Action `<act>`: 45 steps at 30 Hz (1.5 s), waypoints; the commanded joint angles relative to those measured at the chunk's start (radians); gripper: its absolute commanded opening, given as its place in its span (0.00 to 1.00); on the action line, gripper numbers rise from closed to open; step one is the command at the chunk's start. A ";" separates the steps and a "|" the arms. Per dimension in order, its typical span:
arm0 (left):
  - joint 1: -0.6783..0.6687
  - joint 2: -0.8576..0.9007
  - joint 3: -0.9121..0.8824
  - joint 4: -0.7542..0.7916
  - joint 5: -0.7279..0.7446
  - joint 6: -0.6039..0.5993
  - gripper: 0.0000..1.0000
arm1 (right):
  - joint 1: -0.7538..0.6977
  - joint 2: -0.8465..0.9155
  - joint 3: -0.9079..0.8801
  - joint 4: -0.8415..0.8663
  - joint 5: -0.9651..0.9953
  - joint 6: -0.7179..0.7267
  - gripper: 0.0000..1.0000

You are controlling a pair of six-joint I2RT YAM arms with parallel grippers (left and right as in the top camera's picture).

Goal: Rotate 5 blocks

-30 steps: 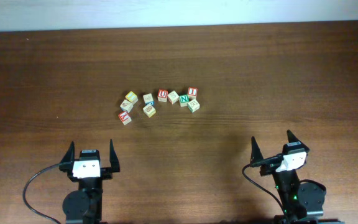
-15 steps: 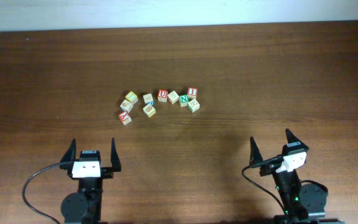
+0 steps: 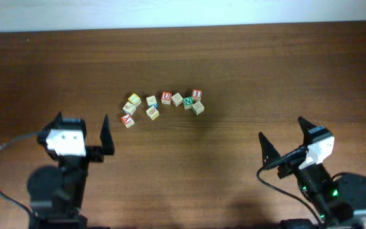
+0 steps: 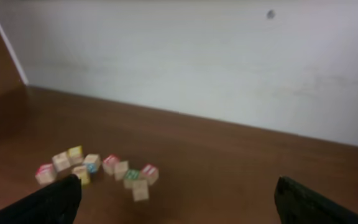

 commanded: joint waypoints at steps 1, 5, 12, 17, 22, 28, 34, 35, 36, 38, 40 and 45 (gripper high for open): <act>0.003 0.165 0.225 -0.122 0.047 -0.008 0.99 | -0.006 0.154 0.148 -0.092 -0.061 0.003 0.98; 0.003 0.382 0.509 -0.361 0.068 -0.008 0.99 | -0.006 0.401 0.358 -0.275 -0.169 0.004 0.98; 0.003 0.700 0.851 -0.658 0.122 -0.008 0.99 | 0.033 0.844 0.734 -0.609 -0.205 0.003 0.98; 0.003 0.855 0.883 -0.716 0.138 -0.009 0.99 | 0.167 1.183 0.926 -0.687 -0.159 -0.007 0.98; 0.003 0.916 0.883 -0.719 0.148 -0.010 0.99 | 0.193 1.363 0.931 -0.530 -0.164 0.004 0.98; 0.003 0.939 0.882 -0.722 0.161 -0.009 0.99 | 0.229 1.536 0.931 -0.373 -0.143 0.009 0.86; 0.003 0.939 0.882 -0.722 0.161 -0.009 0.99 | 0.369 1.631 0.930 -0.348 0.227 0.110 0.78; 0.003 0.939 0.882 -0.722 0.161 -0.009 0.99 | 0.391 1.651 0.930 -0.336 0.245 0.109 0.77; 0.003 0.939 0.882 -0.722 0.161 -0.009 0.99 | 0.402 1.665 0.930 -0.329 0.244 0.109 0.77; 0.003 0.939 0.882 -0.722 0.161 -0.009 0.99 | 0.414 1.688 0.930 -0.322 0.249 0.101 0.75; 0.003 0.939 0.882 -0.722 0.161 -0.009 0.99 | 0.420 1.703 0.930 -0.321 0.252 0.098 0.73; 0.003 0.939 0.882 -0.722 0.160 -0.009 0.99 | 0.420 1.749 0.926 -0.299 0.270 0.050 0.72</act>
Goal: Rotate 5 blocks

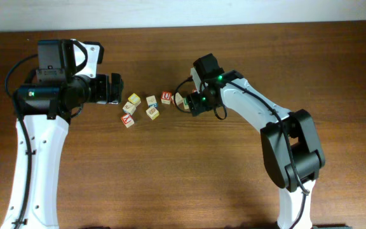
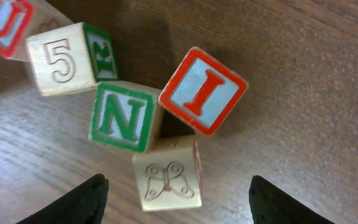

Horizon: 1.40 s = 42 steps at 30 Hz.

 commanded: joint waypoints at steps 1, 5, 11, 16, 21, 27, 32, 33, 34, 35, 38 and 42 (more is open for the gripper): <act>0.003 0.004 0.017 -0.002 0.014 -0.009 0.99 | 0.003 0.036 0.015 0.014 0.026 -0.045 0.71; 0.003 0.004 0.017 -0.002 0.014 -0.010 0.99 | 0.018 0.054 0.014 0.022 0.026 -0.064 0.64; 0.003 0.004 0.017 -0.002 0.014 -0.009 0.99 | 0.035 0.053 0.012 0.036 0.067 -0.034 0.36; 0.003 0.004 0.017 -0.002 0.014 -0.009 0.99 | 0.034 0.022 0.046 -0.042 0.072 0.080 0.18; 0.003 0.004 0.017 -0.002 0.014 -0.010 0.99 | 0.034 -0.093 0.069 -0.238 0.072 0.290 0.16; 0.003 0.004 0.017 -0.002 0.014 -0.009 0.99 | 0.036 -0.126 0.017 -0.398 0.072 0.476 0.16; 0.003 0.004 0.017 -0.002 0.014 -0.010 0.99 | 0.036 -0.126 -0.153 -0.299 0.071 0.546 0.16; 0.003 0.004 0.017 -0.002 0.014 -0.009 0.99 | 0.036 -0.126 -0.172 -0.287 0.071 0.546 0.17; 0.003 0.004 0.017 -0.002 0.014 -0.009 0.99 | 0.036 -0.126 -0.190 -0.275 0.067 0.546 0.18; 0.003 0.004 0.017 -0.002 0.014 -0.010 0.99 | 0.036 -0.126 -0.193 -0.270 0.067 0.546 0.18; 0.003 0.004 0.017 -0.002 0.014 -0.009 0.99 | 0.036 -0.126 -0.193 -0.270 0.063 0.545 0.33; 0.003 0.004 0.017 -0.002 0.014 -0.009 0.99 | 0.036 -0.126 -0.193 -0.275 0.051 0.541 0.51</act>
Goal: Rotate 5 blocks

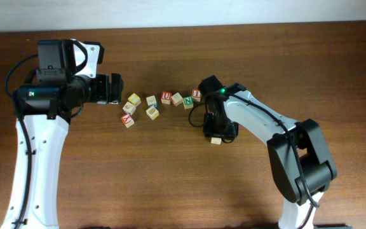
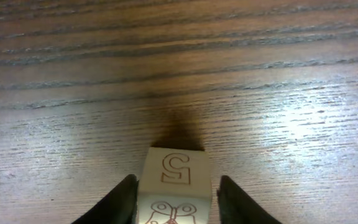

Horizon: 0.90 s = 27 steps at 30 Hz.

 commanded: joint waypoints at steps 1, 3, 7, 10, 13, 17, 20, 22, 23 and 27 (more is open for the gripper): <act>0.003 0.003 0.017 -0.002 0.014 -0.009 0.99 | 0.006 -0.005 -0.001 -0.004 -0.006 0.004 0.53; 0.003 0.003 0.017 -0.002 0.014 -0.009 0.99 | 0.003 -0.005 0.022 -0.019 -0.012 -0.026 0.55; 0.003 0.003 0.017 -0.002 0.014 -0.009 0.99 | -0.016 -0.005 0.212 -0.044 -0.008 -0.128 0.59; 0.003 0.003 0.017 -0.002 0.014 -0.009 0.99 | -0.032 -0.005 0.284 0.062 0.007 -0.135 0.61; 0.003 0.003 0.017 -0.002 0.014 -0.009 0.99 | -0.033 0.011 0.285 0.248 0.057 -0.115 0.60; 0.003 0.003 0.017 -0.002 0.014 -0.009 0.99 | -0.028 0.081 0.285 0.367 0.117 -0.093 0.61; 0.003 0.003 0.017 -0.002 0.014 -0.009 0.99 | -0.028 0.147 0.284 0.414 0.119 -0.093 0.61; 0.003 0.003 0.017 -0.002 0.014 -0.009 0.99 | -0.027 0.195 0.284 0.429 0.119 -0.093 0.60; 0.003 0.003 0.017 -0.002 0.014 -0.009 0.99 | -0.027 0.210 0.284 0.431 0.119 -0.093 0.60; 0.003 0.003 0.017 -0.002 0.014 -0.009 0.99 | -0.027 0.242 0.284 0.438 0.111 -0.093 0.57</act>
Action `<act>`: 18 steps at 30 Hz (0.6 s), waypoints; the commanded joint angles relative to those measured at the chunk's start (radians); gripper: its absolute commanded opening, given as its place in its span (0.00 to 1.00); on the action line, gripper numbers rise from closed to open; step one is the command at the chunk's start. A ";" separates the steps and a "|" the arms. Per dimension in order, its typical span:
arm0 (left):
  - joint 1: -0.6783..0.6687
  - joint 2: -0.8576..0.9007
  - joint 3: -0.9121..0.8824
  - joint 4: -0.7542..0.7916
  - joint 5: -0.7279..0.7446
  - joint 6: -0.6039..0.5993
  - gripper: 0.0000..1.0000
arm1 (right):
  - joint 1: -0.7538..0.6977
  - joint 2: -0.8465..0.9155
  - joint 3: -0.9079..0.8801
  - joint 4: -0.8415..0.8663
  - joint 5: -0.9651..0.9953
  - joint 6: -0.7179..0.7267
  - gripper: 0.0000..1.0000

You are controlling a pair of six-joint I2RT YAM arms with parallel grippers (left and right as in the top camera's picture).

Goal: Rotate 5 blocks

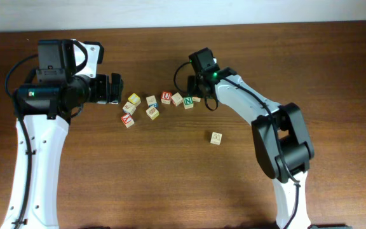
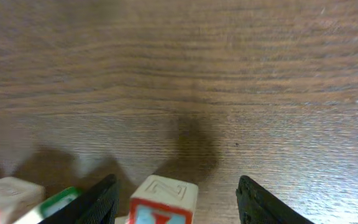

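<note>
Several wooden letter blocks lie in a loose row mid-table, from the Y block (image 1: 127,119) to the U block (image 1: 166,97) and green N block (image 1: 188,102). My right gripper (image 1: 197,94) is open at the row's right end. In the right wrist view its fingers (image 2: 101,199) stand on either side of the red-bordered I block (image 2: 160,208), and the N block (image 2: 58,204) lies to the left. A butterfly block (image 1: 216,138) lies alone, nearer the front. My left gripper (image 1: 110,89) hovers open beside the yellow block (image 1: 134,99) at the row's left end.
The brown wooden table (image 1: 297,76) ends at a white wall along the far edge. The right arm reaches across from the front right, the left arm from the front left.
My right gripper was low, with its jaws on either side of the butterfly block in front of the row. It now stands open around the I block, and the butterfly block lies alone. The left arm kept still.
Both arms first rested open at the front edge, with the blocks all together. Then the left gripper hung by the row's left end, and the right was open above the butterfly block. That block later sat apart from the row, turned onto another face, and it stays there.
</note>
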 commanded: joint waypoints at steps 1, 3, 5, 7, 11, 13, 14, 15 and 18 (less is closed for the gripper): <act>0.003 0.003 0.017 -0.002 0.014 -0.009 0.99 | 0.002 0.012 0.004 0.008 0.010 0.012 0.55; 0.003 0.003 0.017 -0.002 0.014 -0.009 0.99 | 0.002 0.012 0.004 -0.007 0.008 0.012 0.41; 0.003 0.003 0.017 -0.002 0.014 -0.009 0.99 | 0.002 0.011 0.004 -0.027 0.008 0.018 0.33; 0.003 0.003 0.017 -0.002 0.014 -0.009 0.99 | 0.002 0.007 0.005 -0.041 0.004 0.019 0.29; 0.003 0.003 0.017 -0.002 0.014 -0.009 0.99 | 0.002 -0.045 0.005 -0.091 -0.032 0.019 0.24; 0.003 0.003 0.017 -0.002 0.014 -0.009 0.99 | 0.002 -0.105 0.005 -0.137 -0.075 0.019 0.24; 0.003 0.003 0.017 -0.002 0.014 -0.009 0.99 | 0.002 -0.129 0.005 -0.163 -0.100 0.019 0.22; 0.003 0.003 0.017 -0.002 0.014 -0.009 0.99 | 0.004 -0.159 0.005 -0.200 -0.132 0.019 0.21; 0.003 0.003 0.017 -0.002 0.014 -0.009 0.99 | 0.024 -0.211 0.005 -0.338 -0.180 0.027 0.21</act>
